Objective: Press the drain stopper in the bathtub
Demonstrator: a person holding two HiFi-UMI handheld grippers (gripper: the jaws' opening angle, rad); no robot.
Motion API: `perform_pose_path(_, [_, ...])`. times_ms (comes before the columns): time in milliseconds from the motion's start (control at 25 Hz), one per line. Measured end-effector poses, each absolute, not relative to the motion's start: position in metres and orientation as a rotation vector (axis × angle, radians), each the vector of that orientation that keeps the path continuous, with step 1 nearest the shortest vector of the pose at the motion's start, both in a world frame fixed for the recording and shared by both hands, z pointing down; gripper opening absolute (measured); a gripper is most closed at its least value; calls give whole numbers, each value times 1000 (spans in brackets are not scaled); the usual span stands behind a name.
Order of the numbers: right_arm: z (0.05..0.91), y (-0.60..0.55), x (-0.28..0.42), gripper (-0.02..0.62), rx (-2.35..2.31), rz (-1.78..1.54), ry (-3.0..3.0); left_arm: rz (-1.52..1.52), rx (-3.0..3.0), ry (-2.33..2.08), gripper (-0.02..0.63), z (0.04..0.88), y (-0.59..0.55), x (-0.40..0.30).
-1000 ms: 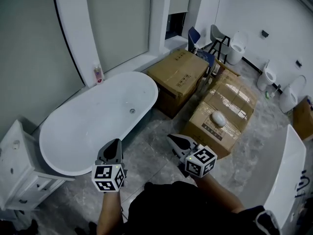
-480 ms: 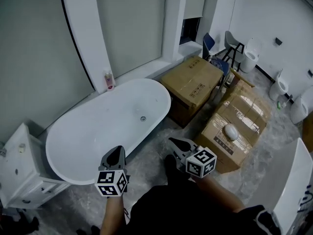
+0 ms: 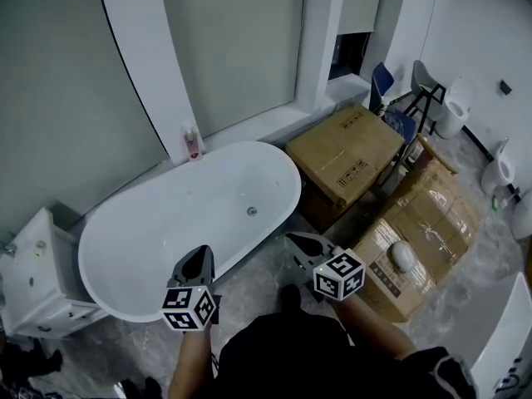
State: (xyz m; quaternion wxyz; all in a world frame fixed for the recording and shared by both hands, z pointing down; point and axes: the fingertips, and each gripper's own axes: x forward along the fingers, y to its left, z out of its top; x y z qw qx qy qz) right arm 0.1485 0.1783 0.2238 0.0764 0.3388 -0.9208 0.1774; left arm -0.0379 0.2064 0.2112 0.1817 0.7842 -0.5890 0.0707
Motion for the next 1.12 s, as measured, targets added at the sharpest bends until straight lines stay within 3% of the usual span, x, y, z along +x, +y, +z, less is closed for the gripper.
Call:
perform_pose_path(480, [240, 76, 226, 14, 982, 620, -2754, 244, 2180, -1745, 12, 200, 109, 19])
perform_pose_path(800, [253, 44, 203, 14, 875, 622, -2748, 236, 2130, -1764, 12, 219, 71, 10])
perform_pose_path(1120, [264, -9, 148, 14, 859, 620, -2714, 202, 2133, -1782, 12, 225, 13, -47])
